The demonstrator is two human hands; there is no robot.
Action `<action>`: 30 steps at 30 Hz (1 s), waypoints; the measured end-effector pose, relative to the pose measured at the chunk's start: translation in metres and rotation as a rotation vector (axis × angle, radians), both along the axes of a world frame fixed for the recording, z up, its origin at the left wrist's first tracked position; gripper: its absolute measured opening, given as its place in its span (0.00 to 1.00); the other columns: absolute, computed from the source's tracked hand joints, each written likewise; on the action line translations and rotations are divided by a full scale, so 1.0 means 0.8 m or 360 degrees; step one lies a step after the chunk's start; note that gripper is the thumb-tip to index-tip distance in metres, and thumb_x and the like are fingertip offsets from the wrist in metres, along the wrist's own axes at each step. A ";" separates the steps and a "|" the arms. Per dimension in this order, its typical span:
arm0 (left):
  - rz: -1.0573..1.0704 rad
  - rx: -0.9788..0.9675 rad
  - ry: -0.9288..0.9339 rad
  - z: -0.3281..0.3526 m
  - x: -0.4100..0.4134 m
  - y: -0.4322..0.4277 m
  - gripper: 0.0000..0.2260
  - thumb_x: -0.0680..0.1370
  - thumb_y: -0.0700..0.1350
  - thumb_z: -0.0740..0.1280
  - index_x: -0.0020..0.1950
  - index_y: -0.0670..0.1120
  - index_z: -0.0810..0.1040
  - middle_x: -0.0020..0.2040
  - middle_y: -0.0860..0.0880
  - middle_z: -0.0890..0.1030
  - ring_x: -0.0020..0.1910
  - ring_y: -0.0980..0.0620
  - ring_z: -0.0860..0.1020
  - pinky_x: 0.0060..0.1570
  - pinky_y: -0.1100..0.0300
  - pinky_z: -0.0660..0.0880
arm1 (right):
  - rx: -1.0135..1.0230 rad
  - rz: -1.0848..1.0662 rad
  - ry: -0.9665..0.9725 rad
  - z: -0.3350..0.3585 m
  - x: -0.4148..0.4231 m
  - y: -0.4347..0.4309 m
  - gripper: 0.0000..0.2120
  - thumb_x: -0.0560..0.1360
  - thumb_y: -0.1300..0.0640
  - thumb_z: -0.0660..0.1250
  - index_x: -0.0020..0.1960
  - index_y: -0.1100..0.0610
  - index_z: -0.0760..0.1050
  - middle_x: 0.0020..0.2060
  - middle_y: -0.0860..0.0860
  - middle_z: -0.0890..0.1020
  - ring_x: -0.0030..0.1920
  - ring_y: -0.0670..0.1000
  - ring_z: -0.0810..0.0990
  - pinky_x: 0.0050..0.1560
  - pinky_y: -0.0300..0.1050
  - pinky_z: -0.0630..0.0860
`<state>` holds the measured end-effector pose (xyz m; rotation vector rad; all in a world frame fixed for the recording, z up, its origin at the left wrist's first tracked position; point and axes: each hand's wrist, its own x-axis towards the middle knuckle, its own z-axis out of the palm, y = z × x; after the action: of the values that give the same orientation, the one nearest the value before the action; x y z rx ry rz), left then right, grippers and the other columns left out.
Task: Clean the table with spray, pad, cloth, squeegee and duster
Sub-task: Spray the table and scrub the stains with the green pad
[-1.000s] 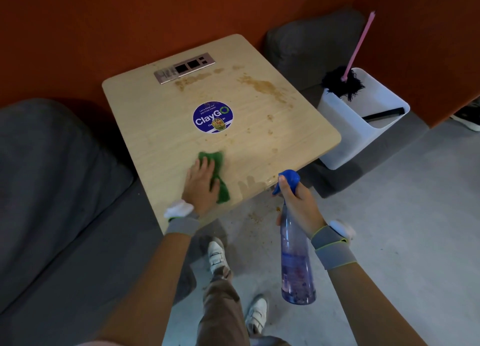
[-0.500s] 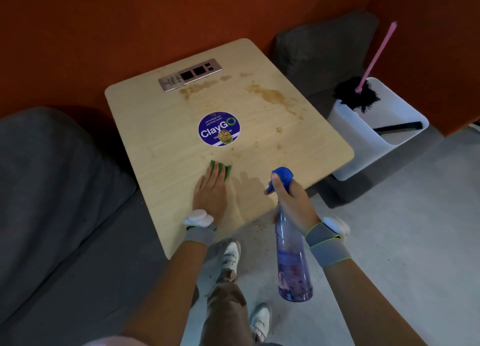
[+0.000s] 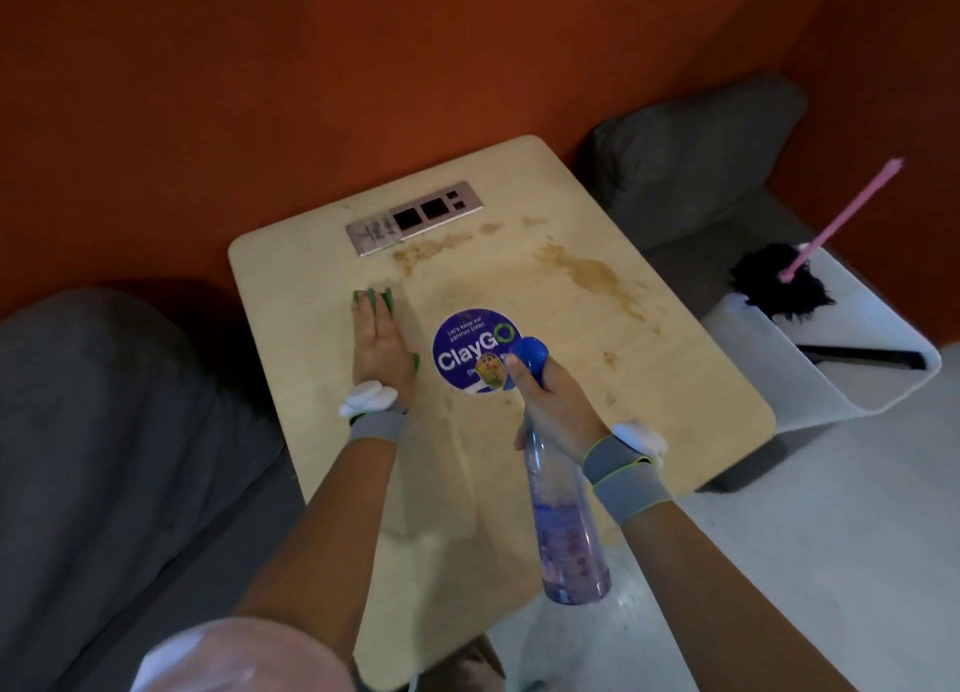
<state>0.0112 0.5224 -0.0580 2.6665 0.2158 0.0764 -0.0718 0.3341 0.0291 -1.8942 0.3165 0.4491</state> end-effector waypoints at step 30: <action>-0.0410 0.0027 -0.0040 -0.024 0.265 0.067 0.24 0.79 0.32 0.55 0.76 0.39 0.60 0.75 0.40 0.60 0.75 0.42 0.59 0.74 0.56 0.54 | -0.0146 0.0070 -0.0093 -0.046 0.228 0.055 0.20 0.81 0.42 0.55 0.50 0.59 0.71 0.20 0.42 0.76 0.23 0.48 0.76 0.42 0.39 0.74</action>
<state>0.2233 0.5759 -0.0771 2.6839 -0.1378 0.0292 0.1106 0.3781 -0.0076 -2.0028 0.2610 0.4138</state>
